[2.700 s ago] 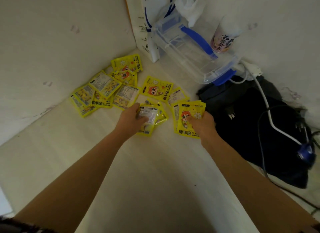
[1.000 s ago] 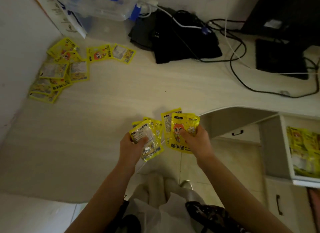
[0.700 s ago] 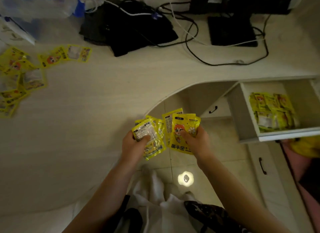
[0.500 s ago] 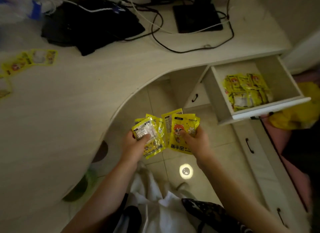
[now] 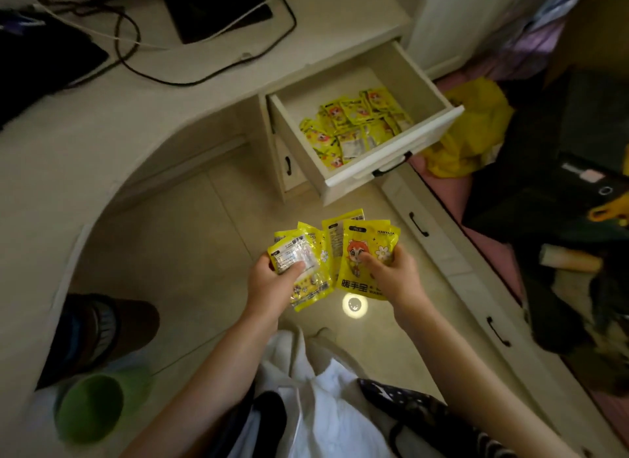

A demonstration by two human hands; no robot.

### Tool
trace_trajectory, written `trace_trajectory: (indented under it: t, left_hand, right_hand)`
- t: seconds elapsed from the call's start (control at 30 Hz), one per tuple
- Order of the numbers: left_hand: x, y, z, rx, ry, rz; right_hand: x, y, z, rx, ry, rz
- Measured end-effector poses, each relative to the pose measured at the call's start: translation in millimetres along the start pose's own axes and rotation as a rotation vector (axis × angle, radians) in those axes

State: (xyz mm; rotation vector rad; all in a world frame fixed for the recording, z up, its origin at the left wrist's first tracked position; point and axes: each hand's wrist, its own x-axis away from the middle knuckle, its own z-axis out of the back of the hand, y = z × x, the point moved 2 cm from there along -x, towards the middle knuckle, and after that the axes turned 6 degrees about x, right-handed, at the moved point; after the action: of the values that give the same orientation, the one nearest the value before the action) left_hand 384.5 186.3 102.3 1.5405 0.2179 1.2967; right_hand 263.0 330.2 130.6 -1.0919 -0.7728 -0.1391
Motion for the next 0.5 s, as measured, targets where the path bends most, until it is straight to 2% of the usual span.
trace_trajectory:
  t: [0.23,0.5]
  left_hand:
    - [-27,27,-65,0.006,-0.042,0.015]
    - [-97,76,-121,-0.013,-0.054,0.035]
  right_hand:
    - [-46,-13,45,-0.014,0.057,-0.018]
    - [-132,-68,65,0.005,0.053,-0.006]
